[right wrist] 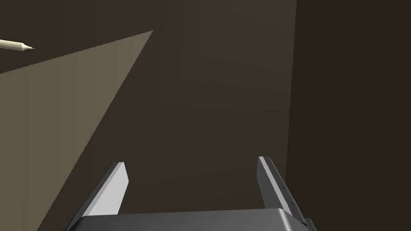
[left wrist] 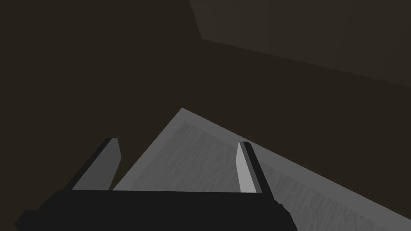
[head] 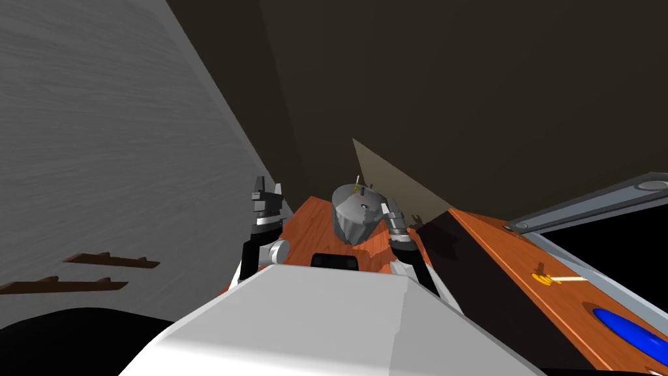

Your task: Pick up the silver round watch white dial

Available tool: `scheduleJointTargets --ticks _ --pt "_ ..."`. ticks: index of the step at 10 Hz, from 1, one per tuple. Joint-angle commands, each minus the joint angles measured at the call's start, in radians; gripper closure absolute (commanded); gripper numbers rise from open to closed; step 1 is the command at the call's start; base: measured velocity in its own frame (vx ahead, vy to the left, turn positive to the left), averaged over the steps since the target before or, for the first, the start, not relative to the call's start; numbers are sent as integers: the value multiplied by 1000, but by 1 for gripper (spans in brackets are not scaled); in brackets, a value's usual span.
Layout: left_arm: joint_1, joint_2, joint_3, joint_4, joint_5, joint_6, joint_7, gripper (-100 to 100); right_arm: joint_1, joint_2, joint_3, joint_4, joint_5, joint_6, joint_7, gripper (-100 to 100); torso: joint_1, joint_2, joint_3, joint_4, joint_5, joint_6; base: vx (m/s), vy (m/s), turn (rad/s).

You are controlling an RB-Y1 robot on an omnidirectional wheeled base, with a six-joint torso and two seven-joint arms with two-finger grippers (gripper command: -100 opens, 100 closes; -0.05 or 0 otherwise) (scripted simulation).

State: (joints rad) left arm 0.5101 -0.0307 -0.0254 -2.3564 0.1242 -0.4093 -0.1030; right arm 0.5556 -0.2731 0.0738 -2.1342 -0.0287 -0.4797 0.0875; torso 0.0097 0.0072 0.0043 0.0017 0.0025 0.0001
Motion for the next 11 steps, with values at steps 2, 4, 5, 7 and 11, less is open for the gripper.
scheduleJointTargets --ticks 2,4,5,7,11 --pt "0 0 0 0 0 0 0 0 16 -78 26 68 40 3 22 -100 -1 -1 -1 0 0 0 -82 145 142" --pt "0 0 0 0 0 0 0 0 24 -133 38 125 61 3 35 -100 -2 -2 -1 0 -1 0 -62 122 91" --pt "0 0 0 0 0 0 0 0 33 -166 51 161 84 2 51 -100 -2 -2 -1 -1 -1 0 -70 152 199" --pt "0 0 0 0 0 0 0 0 41 -211 62 209 108 2 68 -100 -3 -2 -1 -1 -1 0 -45 107 114" --pt "0 0 0 0 0 0 0 0 55 -298 86 297 160 2 106 -100 -6 -5 -3 -1 -1 0 -18 80 131"
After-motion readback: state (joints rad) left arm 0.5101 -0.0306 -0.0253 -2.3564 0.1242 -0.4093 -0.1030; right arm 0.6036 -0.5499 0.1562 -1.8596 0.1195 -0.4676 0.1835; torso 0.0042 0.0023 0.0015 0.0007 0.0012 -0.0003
